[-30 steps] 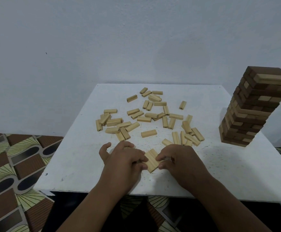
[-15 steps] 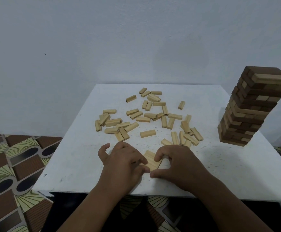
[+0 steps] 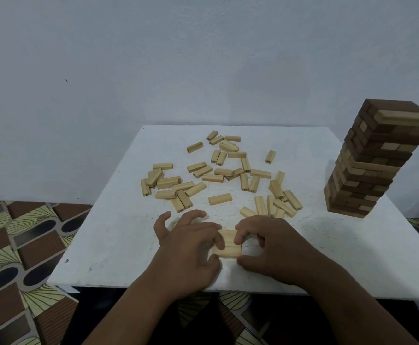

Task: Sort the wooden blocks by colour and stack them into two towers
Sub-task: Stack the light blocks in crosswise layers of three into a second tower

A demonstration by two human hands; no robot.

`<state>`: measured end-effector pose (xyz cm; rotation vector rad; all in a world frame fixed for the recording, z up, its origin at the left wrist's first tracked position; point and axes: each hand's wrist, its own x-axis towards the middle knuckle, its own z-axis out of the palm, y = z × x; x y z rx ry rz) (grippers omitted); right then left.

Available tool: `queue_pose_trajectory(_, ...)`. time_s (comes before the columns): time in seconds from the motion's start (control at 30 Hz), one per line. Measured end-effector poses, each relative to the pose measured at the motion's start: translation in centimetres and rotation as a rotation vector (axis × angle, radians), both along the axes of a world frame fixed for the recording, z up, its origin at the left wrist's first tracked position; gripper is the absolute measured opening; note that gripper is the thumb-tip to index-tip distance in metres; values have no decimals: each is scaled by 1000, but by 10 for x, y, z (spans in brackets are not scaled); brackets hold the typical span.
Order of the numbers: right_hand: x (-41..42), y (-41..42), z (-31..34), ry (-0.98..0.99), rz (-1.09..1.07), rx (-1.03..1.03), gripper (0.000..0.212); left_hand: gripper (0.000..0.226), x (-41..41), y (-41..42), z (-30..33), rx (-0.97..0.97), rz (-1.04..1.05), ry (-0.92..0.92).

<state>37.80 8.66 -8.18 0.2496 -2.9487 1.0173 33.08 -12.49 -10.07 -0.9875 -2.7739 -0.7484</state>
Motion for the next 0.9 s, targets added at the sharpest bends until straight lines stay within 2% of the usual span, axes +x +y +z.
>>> queue_pose_trajectory(0.13,0,-4,3,31,-22,-39,25,33,0,-1,3,53,-20,-31)
queue_pose_trajectory(0.27,-4,-10,4,75,-81,-149,33,57,0,-8,13,299,43,-131)
queue_pose_trajectory(0.37,-12,-25,4,97,-95,-204,39,64,-4,-19,14,415,128,-174)
queue_pose_trajectory(0.5,-23,-47,-1,133,-44,-240,42,66,-12,-38,13,418,173,-218)
queue_pose_trajectory(0.9,-37,-66,-18,78,-29,-228,46,65,-15,-61,8,382,228,-291)
